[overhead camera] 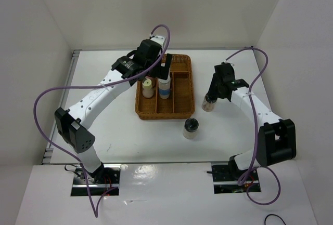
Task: Organize the condiment bottles
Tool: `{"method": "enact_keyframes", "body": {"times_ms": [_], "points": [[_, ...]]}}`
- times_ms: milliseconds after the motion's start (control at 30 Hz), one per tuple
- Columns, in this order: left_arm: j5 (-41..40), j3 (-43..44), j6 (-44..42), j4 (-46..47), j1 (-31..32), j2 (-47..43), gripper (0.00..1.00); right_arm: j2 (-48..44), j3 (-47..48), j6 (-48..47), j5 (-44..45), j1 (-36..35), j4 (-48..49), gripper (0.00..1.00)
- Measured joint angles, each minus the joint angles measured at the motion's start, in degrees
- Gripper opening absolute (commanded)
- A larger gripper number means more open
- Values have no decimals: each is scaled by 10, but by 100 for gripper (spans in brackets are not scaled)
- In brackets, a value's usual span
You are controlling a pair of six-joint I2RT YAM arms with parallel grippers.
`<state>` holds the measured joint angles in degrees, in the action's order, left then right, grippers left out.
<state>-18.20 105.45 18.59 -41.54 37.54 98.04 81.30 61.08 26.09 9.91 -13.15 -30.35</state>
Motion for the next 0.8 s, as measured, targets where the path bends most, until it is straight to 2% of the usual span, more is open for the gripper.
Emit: {"method": "enact_keyframes", "body": {"times_ms": [133,200,333,600,800], "points": [[0,-9,0,0,0,-1,100,6,7,0,14,-10,-8,33],[0,-14,0,0,0,-1,100,9,13,0,22,-15,-13,19],[0,-16,0,0,0,-2,100,15,21,0,23,-16,-19,7],[0,-26,0,1,-4,-15,100,20,66,-4,30,-20,-76,2],[3,-47,5,3,-30,-38,100,37,192,-25,33,-26,-107,0]]}}
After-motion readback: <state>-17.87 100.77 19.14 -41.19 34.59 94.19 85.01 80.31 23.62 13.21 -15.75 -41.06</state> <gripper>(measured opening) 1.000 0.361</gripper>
